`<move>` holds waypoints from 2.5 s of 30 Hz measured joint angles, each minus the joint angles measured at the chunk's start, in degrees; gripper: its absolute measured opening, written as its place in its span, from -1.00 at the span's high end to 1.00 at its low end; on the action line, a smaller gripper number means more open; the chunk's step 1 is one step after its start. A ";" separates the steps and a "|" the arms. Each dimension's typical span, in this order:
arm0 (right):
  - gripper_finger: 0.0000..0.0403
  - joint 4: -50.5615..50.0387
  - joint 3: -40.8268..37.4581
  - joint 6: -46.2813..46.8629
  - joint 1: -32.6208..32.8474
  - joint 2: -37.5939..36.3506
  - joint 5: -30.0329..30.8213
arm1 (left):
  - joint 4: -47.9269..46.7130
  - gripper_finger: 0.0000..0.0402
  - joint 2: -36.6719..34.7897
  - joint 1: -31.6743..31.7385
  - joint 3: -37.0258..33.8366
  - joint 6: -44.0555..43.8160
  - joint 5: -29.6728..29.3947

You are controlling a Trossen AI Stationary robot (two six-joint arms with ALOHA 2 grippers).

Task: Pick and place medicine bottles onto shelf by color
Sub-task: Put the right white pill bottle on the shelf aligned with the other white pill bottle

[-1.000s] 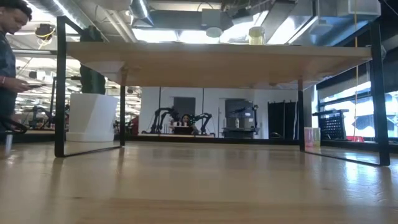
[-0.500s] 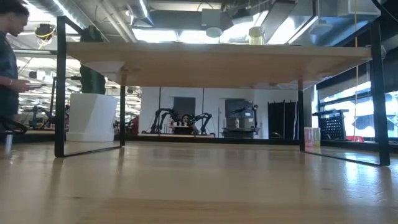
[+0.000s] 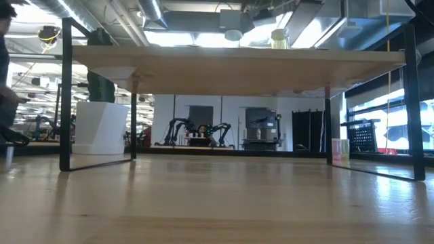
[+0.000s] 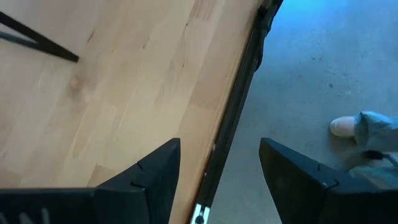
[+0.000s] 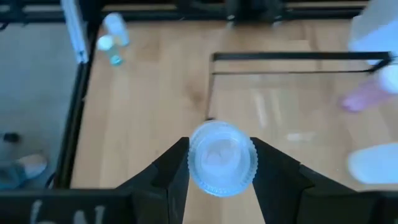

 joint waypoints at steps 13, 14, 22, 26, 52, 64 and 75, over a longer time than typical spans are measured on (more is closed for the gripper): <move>0.24 -8.51 -0.57 5.78 -6.25 0.01 0.02 | 0.00 -0.06 0.00 0.01 0.00 0.01 -1.88; 0.24 -8.51 -0.78 5.78 -6.53 0.07 -0.02 | 0.00 -0.06 0.00 0.13 0.00 0.01 -1.92; 0.24 -8.24 -2.43 4.52 -7.20 0.58 -0.61 | 0.00 -0.06 0.00 0.11 0.00 0.01 -2.25; 0.24 -7.77 -2.43 4.41 -7.20 0.56 -0.52 | 0.00 -0.06 0.00 0.11 0.00 0.01 -2.25; 0.24 -7.05 -2.45 2.99 -7.20 2.11 -0.07 | 0.02 -0.06 0.00 0.11 0.00 -0.02 -2.25; 0.24 -7.94 -2.45 1.42 -7.20 3.44 -0.63 | 0.10 -0.06 0.00 0.11 0.00 -0.17 -2.25; 0.21 -7.33 -2.45 1.46 -7.20 3.44 -0.59 | 0.09 -0.06 0.00 0.11 0.00 -0.09 -2.23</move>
